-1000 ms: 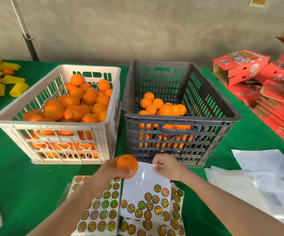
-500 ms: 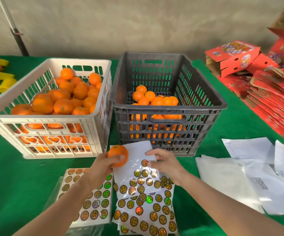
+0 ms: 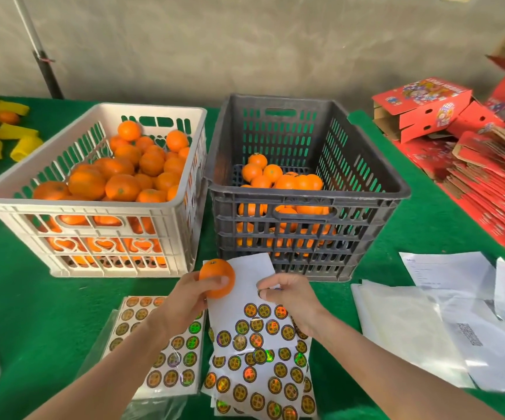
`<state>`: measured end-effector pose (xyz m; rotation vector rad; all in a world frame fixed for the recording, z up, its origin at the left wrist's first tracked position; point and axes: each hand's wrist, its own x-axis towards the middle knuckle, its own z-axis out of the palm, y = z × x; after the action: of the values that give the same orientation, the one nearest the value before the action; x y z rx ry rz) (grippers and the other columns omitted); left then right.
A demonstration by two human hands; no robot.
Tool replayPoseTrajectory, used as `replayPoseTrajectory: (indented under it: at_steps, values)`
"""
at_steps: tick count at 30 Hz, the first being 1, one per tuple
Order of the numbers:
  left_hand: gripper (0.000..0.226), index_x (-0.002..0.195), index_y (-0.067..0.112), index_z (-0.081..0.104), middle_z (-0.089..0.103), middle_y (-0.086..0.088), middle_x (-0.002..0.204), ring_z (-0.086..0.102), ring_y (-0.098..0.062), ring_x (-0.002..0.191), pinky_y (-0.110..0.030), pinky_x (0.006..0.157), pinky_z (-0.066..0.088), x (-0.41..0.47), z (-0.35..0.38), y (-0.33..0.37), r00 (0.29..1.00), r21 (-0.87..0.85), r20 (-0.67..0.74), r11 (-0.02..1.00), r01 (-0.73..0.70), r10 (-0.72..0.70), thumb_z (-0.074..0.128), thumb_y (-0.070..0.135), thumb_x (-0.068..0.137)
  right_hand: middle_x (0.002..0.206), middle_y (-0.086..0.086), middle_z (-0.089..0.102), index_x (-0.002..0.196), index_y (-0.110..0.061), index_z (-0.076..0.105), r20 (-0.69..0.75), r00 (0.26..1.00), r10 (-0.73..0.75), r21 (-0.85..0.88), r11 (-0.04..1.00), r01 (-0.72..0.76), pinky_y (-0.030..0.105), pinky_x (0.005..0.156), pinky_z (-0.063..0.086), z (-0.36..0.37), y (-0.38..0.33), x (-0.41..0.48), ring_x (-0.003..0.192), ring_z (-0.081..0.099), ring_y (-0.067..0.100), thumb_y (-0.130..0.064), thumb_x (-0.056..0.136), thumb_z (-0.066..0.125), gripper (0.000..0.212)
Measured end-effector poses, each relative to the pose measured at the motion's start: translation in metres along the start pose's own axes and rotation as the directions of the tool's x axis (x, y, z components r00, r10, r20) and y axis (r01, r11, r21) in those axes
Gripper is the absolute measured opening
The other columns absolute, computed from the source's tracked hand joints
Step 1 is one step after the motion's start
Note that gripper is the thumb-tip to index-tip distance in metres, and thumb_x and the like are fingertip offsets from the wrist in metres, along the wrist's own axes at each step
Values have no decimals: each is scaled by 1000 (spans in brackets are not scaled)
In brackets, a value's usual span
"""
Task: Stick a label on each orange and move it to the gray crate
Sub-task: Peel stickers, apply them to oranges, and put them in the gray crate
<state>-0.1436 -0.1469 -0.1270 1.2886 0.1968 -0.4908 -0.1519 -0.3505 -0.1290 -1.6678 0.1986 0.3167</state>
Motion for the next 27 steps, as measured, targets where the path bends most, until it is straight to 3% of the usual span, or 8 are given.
replayPoseTrajectory:
  at_steps: [6, 9, 13, 15, 18, 21, 23, 27]
  values:
    - [69, 118, -3, 56, 69, -19, 105, 67, -33, 97, -43, 90, 53, -2, -2, 3, 1000, 128, 7, 991, 29, -30, 76, 21, 57, 84, 5, 75, 73, -15, 79, 76, 991, 114, 395, 909, -135, 27, 73, 51, -6, -5, -2, 75, 69, 13, 0, 80, 67, 20]
    - [82, 119, 2, 56, 64, -20, 115, 62, -36, 105, -48, 97, 48, -5, 1, 5, 1000, 283, 1, 959, 14, -15, 81, 31, 46, 89, -2, 74, 67, -22, 78, 4, 997, 79, 383, 921, -74, 18, 60, 50, -7, -9, -5, 83, 67, 13, -2, 80, 67, 26]
    - [66, 110, 24, 50, 28, 1, 145, 38, -26, 129, -43, 107, 35, -7, 4, 13, 993, 493, -68, 869, -52, 98, 83, 31, 53, 135, -7, 45, 68, -29, 78, -156, 984, -86, 201, 973, 117, 22, 85, 38, -8, -20, -5, 123, 41, 12, -7, 77, 73, 24]
    - [73, 118, 21, 52, 37, 2, 138, 42, -25, 125, -42, 103, 39, -10, 5, 20, 990, 522, -47, 848, -87, 131, 79, 33, 51, 138, -11, 40, 68, -32, 77, -159, 973, -168, 98, 978, 185, 30, 99, 30, -6, -30, -7, 128, 34, 8, -9, 78, 74, 25]
    - [68, 116, 15, 56, 61, -9, 108, 59, -27, 103, -30, 83, 49, -15, 8, 29, 992, 294, 39, 947, -130, 124, 78, 23, 52, 125, -11, 54, 66, -34, 76, -151, 956, -250, 40, 965, 259, 26, 96, 40, -1, -46, -13, 119, 46, 6, -5, 79, 72, 32]
    - [73, 114, 9, 58, 64, -11, 93, 65, -22, 80, -27, 68, 54, -19, 14, 40, 987, -72, 124, 993, -92, 101, 84, 27, 48, 88, -12, 72, 69, -33, 77, -65, 942, -330, 51, 941, 333, 9, 69, 47, 5, -66, -24, 88, 64, 3, -2, 81, 69, 34]
    - [72, 115, 9, 57, 64, -14, 94, 65, -26, 73, -29, 63, 55, -19, 18, 46, 987, -268, 149, 963, -19, 61, 86, 40, 57, 83, -12, 73, 73, -33, 77, -6, 918, -397, 30, 917, 397, 9, 67, 47, 10, -78, -33, 78, 64, -1, -2, 82, 69, 33]
    - [43, 107, 10, 59, 66, -13, 92, 63, -23, 73, -30, 67, 50, -21, 27, 57, 975, -326, 207, 945, -6, 78, 62, 44, 80, 79, -6, 70, 84, -34, 74, 89, 847, -524, -61, 846, 529, 21, 72, 53, 22, -96, -44, 75, 66, 7, 0, 83, 68, 34]
